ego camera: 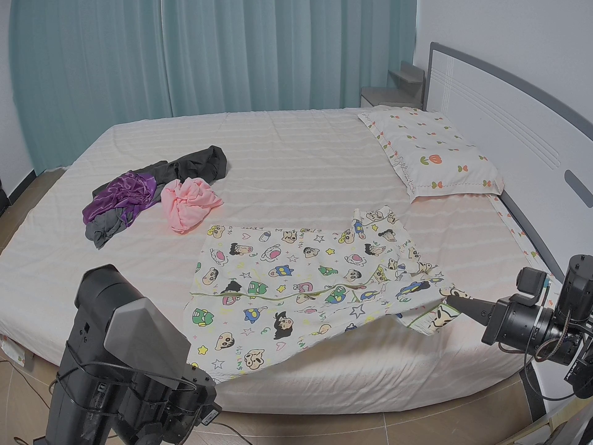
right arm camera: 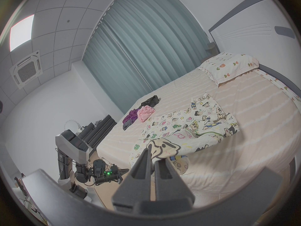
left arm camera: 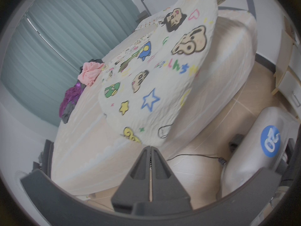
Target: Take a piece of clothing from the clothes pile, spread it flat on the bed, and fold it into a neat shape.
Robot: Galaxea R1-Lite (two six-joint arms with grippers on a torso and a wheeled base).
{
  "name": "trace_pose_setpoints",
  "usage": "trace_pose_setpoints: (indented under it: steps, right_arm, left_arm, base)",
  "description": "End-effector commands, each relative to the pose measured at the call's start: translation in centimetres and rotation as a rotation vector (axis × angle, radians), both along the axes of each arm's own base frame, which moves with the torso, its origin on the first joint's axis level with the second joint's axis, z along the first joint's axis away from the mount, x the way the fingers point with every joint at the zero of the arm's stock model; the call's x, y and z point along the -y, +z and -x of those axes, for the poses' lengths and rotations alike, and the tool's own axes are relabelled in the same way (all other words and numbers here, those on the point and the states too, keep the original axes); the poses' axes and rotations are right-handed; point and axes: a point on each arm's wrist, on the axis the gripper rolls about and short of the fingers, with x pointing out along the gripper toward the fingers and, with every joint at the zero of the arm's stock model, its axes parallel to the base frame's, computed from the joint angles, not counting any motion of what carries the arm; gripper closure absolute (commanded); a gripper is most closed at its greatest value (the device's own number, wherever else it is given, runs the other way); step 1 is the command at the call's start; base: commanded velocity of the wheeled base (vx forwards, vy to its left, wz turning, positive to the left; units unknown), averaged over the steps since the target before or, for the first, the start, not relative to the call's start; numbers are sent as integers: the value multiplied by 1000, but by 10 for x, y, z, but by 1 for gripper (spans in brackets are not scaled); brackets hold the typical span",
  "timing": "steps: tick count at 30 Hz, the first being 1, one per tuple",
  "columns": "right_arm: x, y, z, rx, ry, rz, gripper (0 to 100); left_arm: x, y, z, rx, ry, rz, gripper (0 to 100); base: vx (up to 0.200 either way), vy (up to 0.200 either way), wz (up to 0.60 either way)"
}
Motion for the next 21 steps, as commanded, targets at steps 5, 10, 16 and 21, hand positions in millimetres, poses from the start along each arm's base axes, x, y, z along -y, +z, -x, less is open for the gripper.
trace_pose_setpoints:
  steps: [5, 10, 16, 21]
  right_arm:
    - [1, 1, 0, 1, -2, -1, 100]
    - [1, 1, 0, 3, -2, -1, 100]
    - [0, 1, -1, 1, 2, -1, 100]
    - [0, 1, 0, 2, 2, -2, 100]
  left_arm:
    - [8, 2, -4, -2, -80, 86, 0]
    - [17, 1, -11, 22, -107, 114, 0]
    - [26, -2, -29, 87, -91, 146, 0]
    - [29, -4, -37, 114, -82, 149, 0]
  base:
    - [0, 0, 0]
    - [0, 0, 0]
    - [0, 0, 0]
    - [0, 0, 0]
